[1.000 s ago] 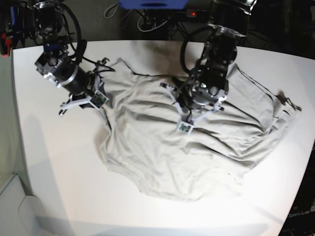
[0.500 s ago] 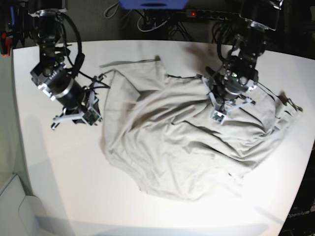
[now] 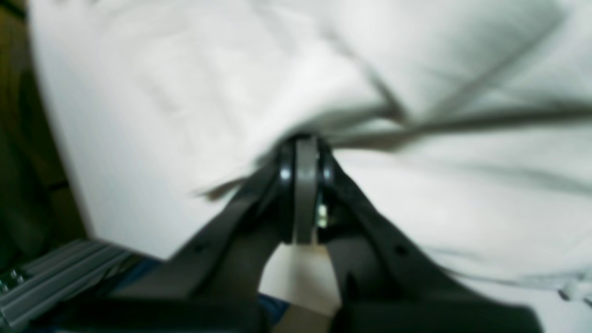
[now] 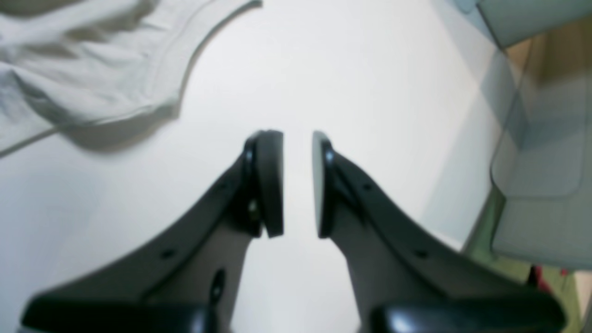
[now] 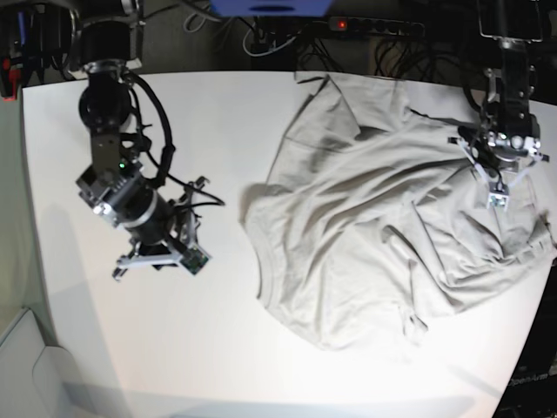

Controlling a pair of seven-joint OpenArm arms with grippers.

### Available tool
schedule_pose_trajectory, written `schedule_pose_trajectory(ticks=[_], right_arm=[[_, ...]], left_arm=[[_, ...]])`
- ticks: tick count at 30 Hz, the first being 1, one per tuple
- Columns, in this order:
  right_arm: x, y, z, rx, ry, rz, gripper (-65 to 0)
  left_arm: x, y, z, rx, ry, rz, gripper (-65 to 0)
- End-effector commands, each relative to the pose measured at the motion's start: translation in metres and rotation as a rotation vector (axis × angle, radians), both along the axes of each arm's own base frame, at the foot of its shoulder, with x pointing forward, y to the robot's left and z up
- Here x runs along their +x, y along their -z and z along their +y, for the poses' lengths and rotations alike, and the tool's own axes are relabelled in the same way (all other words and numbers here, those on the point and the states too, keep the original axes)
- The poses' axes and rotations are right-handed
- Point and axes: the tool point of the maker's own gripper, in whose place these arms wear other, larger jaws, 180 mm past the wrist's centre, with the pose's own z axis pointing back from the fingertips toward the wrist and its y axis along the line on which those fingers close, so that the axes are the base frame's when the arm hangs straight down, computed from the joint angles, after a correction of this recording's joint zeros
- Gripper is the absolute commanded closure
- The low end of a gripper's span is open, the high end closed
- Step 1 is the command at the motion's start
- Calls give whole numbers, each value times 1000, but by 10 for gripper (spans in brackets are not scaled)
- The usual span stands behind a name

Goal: Layout the t-shirt on the table in an organized manner, then fold the t-shirt properly
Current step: 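Pull the shirt apart with both grippers, spreading it flat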

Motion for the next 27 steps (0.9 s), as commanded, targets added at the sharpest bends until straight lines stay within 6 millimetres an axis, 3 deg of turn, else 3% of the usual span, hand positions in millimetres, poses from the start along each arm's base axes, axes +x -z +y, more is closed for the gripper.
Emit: schedule_pose_trajectory(ticks=[1,6,10,15,23,27], right_arm=[[8,-12,12,14,-38,-34,-126],[23,-6,45,63,-70,3,-126],[40,1,67,109,-78,48,-122],[55,27,90,150,-95,151,-121],[57,78,124,267,-140,296,-120],[54,102,119,275,-132,355,-120]], left_arm=[[11,-19,13,32,-13,-58,-1],[20,-41,16,38,-30,-127,-1],[31,-60,-6,15,-1,-203,-1],[37,-78,-31,-18,24,-283,-1],[18,-95,-37,-49,-41,-360,-1],[6,-88,-36,-43,-41,-331,-1]])
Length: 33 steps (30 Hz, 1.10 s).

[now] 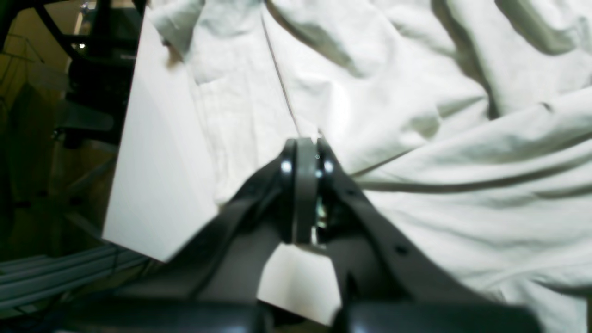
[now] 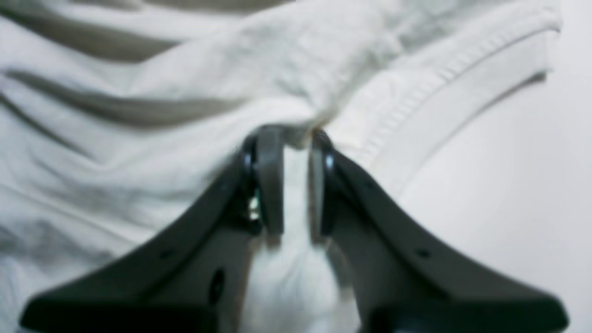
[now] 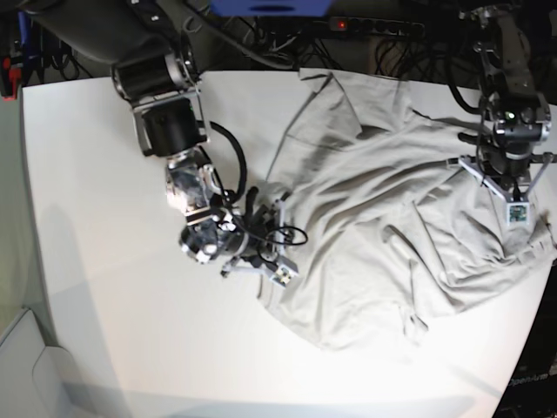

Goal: Layout the t-shirt on the table in an organized manner, then fold the t-shirt properly
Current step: 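Pull the shirt apart with both grippers, spreading it flat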

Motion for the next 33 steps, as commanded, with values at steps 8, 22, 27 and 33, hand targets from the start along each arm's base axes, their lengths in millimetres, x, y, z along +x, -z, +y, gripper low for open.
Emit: schedule_pose_trajectory(ticks=[8,22,27,33], right_arm=[[11,12,-88,-92,76,-27,-100],[4,7,-281,-206,428,-20,-59],[-5,6,-308,-222,478,-14,-59],[-8,6,-318,-208,520,-13,-59]], left_arm=[[2,-6,2,20,4,-21,-1],[27,50,-70,-150,87,71,-1],[10,72,-72,-152,96,146,-1],[-6,106,-35,-93,79,241,-1]])
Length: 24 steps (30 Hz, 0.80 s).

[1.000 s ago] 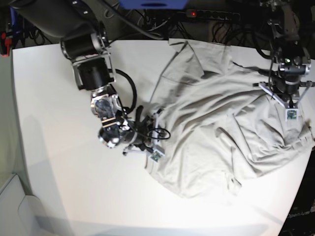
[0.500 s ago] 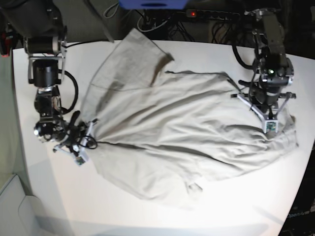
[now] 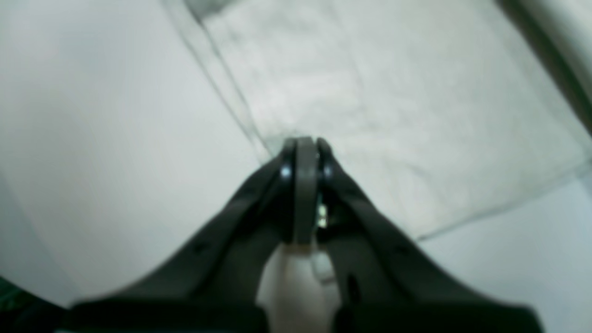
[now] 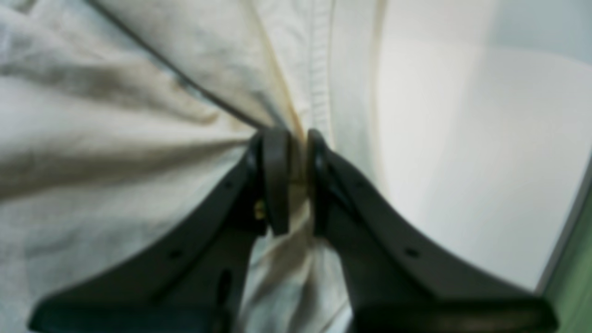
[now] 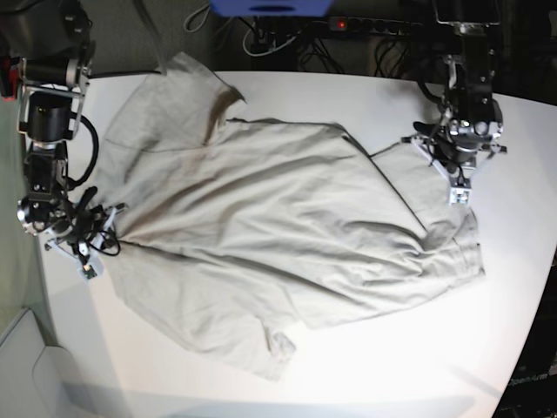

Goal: Layout the t-shirt on the table in an organized manner, then fold the t-shirt properly
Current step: 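Pull the shirt apart with both grippers, spreading it flat, then drag the shirt with both grippers away from the table edge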

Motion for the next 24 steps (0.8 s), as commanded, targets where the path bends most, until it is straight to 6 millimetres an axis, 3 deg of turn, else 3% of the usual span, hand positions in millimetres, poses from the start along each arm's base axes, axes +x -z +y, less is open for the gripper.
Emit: schedule_pose_trajectory(ticks=[1,5,8,11,16,19,24], right_arm=[[-5,0,-15,-62,4,42,-58],[-7,3,-15,-62,3,48,-58],[-12,7,-14,-65,0,61,-58],[-14,10,-12,-64,-4,67,-58],[-29,21,-11,-71,-6,106,-58],[-37,15,3,-90,-43,65,-58],[-61,-14,21,-175,-118,-20,-58]], left_arm=[[-6,4,16,35,-11,23,-1],[-24,25,52,90,-11,52,-1],[-25,25,87,157,-5,46,-1],[-1,-10,141,255,-43,-12,-1],[15,-72,218,370,-155,-96,-1],[25,-97,232,398,-177,-143,-1],[39,-119,216,403,-150,-201,-1]])
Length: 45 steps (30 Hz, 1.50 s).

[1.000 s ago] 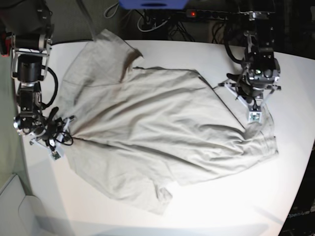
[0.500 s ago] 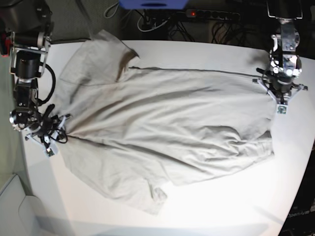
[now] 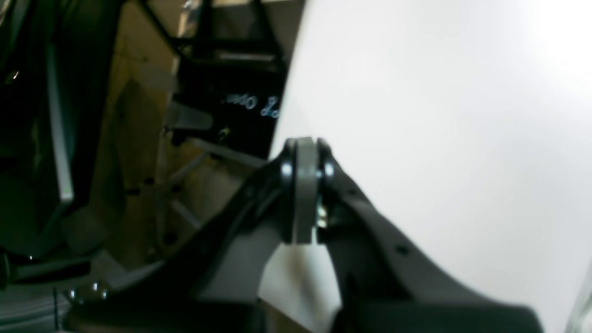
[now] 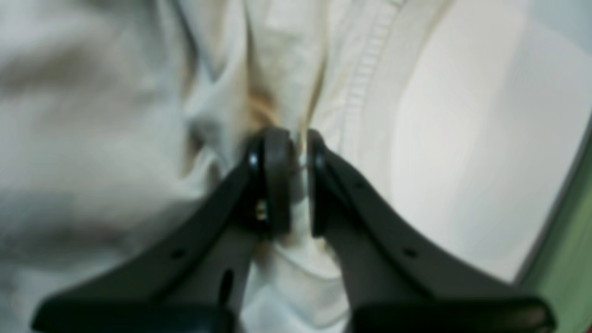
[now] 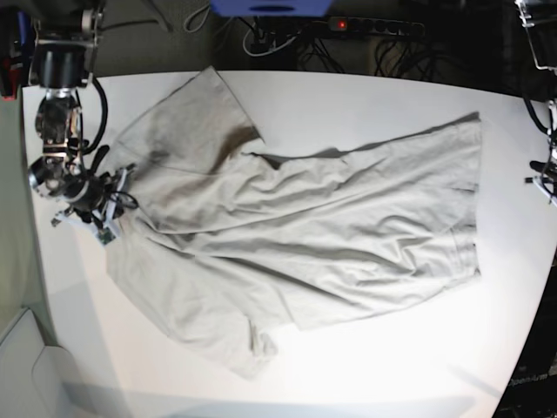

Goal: Layout the t-shirt on the table in an organized manner, then fold the t-shirt properly
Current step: 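Drag the shirt with both grippers away from the table edge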

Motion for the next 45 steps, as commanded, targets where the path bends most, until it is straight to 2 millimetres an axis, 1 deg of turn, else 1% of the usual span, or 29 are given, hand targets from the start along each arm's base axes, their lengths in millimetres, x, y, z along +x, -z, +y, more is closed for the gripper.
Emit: schedule_pose_trajectory(ticks=[1,3,5,10,12,16,19,22,24,26,27,28,31,33,36,38,40,42,44,45], right_arm=[[3,-13,1,-22,-17,-31,-58],[-5,-22,12,-38,-50,-54,-58],[-19,-26,16,-55,-68,-58,-58],[-55,-26,26,-73,-110,-40,-58],[-66,-29,29,-79,-125,-42,-58],[-73,-45,33,-97,-141,-74,-58],[-69,-55,33,-106,-141,-104,-59],[-64,-63,20,-119,-106,-126,-62],[-53,-71,17,-125,-95,-156,-63],[-49,-73,12,-138,-80,-152,-69],[-50,-71,10,-149,-71,-137,-81],[-51,-70,7,-163,-63,-119,-101],[-47,-71,2,-186,-45,-103,-181],[-47,-71,3,-186,-46,-103,-231],[-35,-78,7,-180,-51,-129,-281],[-33,-79,11,-180,-60,-131,-305],[-32,-79,13,-179,-67,-131,-324],[-35,-76,14,-178,-71,-123,-328],[-36,-75,17,-169,-69,-120,-328],[-37,-73,21,-153,-65,-119,-328]], left_arm=[[7,-22,8,37,-10,-39,-1],[12,-19,-13,1,0,-55,-1],[17,-21,-32,-26,17,-83,-1],[27,-7,-94,-140,112,-68,-1],[36,-4,-117,-194,135,-74,-1],[39,6,-141,-261,138,-79,-1],[40,16,-155,-304,135,-79,-1],[38,25,-165,-336,131,-68,-1],[37,33,-172,-360,127,-58,-1],[32,40,-175,-373,120,-37,-1],[30,42,-175,-375,119,-32,-1],[24,47,-175,-376,116,-16,-1],[8,59,-173,-370,110,22,-1],[1,66,-172,-375,103,44,-4],[-3,74,-171,-382,95,65,-5],[-6,77,-166,-376,91,81,-5],[-7,78,-166,-377,91,86,-8],[-18,85,-167,-380,87,110,-54],[-22,87,-167,-379,86,118,-133],[-24,89,-167,-379,85,124,-177]])
